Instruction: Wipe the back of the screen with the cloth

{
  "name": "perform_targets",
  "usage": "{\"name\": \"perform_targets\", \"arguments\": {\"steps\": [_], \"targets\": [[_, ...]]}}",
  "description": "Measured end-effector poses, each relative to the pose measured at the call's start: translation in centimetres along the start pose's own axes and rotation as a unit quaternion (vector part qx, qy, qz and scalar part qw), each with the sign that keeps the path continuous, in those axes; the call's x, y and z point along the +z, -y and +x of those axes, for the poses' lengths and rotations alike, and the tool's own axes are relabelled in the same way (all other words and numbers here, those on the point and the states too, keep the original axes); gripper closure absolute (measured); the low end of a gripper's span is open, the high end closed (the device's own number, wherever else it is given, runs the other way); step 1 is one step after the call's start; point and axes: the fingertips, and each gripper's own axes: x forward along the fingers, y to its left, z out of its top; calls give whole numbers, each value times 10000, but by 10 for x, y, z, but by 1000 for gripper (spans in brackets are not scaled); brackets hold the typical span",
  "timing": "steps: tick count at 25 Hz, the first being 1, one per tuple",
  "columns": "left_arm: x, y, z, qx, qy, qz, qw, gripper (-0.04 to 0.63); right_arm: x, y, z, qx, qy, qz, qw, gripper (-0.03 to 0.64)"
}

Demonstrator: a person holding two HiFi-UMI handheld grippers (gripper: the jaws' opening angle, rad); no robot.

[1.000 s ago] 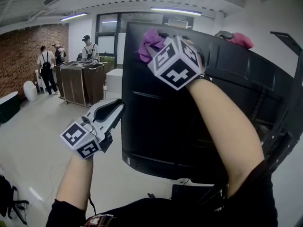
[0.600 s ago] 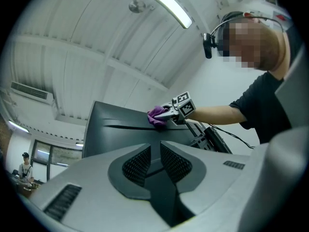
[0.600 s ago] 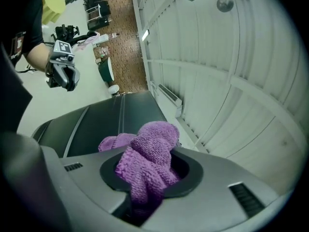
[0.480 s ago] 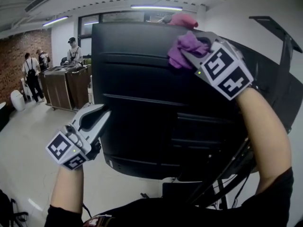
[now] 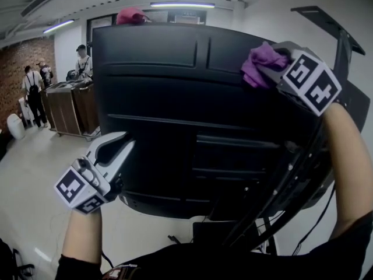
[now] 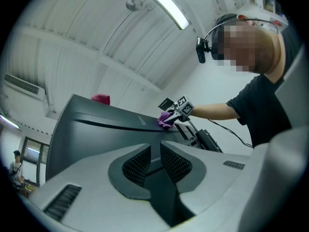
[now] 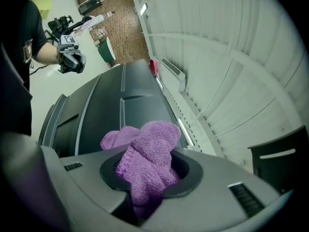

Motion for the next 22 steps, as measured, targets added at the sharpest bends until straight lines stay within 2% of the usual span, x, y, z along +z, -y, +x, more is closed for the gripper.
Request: {"name": "perform_targets", "arguments": {"steps": [8, 11, 13, 15, 18, 22], "targets": [[2, -2, -3, 58, 24, 9, 10000, 537, -50, 26, -13, -363, -931, -288, 9946, 505], [7, -2, -2, 47, 110, -8, 9999, 537, -49, 28, -17, -525, -943, -301, 9937, 505], [8, -1, -3, 31, 145, -24, 9999, 537, -28, 25, -22, -770, -609, -320, 9947, 505], [9, -3, -4, 32, 152, -1, 9999, 537, 15, 8, -27, -796, 21, -373, 9961, 505], [6, -12, -7, 168, 68, 246, 9995, 537, 92, -46, -16, -278, 958, -560, 9934, 505], [3, -20, -22, 289, 8, 222, 9993, 537, 183, -120, 25, 311, 1743, -869, 9804, 505]]}}
